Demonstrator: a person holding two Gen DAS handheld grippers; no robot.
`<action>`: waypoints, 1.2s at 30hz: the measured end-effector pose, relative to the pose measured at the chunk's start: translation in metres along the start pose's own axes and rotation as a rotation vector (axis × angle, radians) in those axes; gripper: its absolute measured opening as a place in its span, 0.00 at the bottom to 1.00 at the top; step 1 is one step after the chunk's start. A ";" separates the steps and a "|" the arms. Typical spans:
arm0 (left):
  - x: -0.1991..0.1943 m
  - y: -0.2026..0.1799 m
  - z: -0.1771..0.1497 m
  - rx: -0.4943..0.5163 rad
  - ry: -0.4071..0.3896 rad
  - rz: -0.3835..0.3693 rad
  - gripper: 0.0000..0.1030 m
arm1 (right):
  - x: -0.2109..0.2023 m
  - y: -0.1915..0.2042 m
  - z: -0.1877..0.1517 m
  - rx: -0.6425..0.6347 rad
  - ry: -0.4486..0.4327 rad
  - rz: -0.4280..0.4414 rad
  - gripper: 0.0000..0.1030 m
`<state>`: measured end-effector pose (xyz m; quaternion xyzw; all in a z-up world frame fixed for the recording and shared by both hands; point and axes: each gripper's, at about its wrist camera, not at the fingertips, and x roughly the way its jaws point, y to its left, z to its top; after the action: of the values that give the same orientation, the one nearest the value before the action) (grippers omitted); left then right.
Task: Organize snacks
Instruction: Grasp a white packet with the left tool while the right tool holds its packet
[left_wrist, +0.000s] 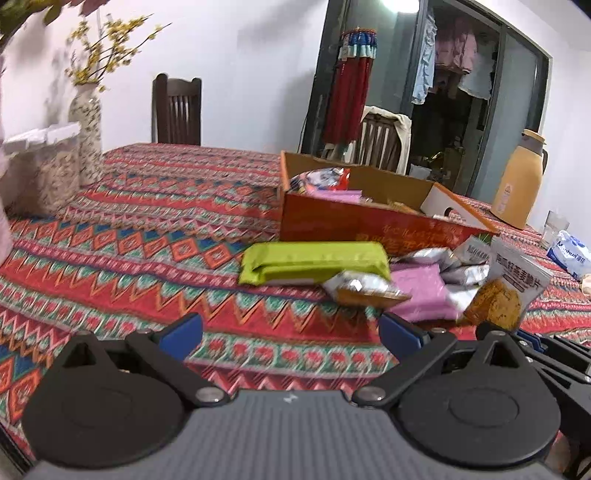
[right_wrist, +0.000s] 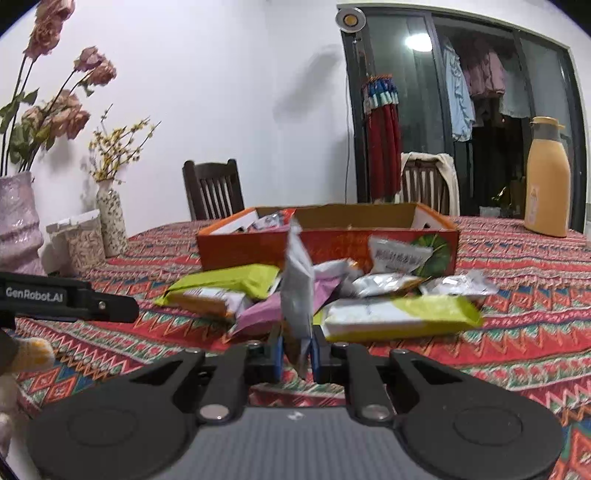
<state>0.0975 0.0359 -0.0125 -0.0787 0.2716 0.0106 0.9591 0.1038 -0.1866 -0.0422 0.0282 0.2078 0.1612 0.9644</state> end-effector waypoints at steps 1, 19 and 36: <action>0.002 -0.003 0.004 0.001 -0.005 -0.003 1.00 | -0.001 -0.003 0.002 0.002 -0.006 -0.004 0.13; 0.075 -0.059 0.030 0.071 0.063 0.029 0.86 | 0.025 -0.061 0.017 0.043 -0.023 -0.038 0.13; 0.079 -0.054 0.020 0.060 0.093 -0.056 0.37 | 0.027 -0.063 0.015 0.065 -0.010 -0.011 0.13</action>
<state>0.1790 -0.0165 -0.0292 -0.0579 0.3135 -0.0278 0.9474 0.1525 -0.2377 -0.0468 0.0591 0.2083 0.1488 0.9649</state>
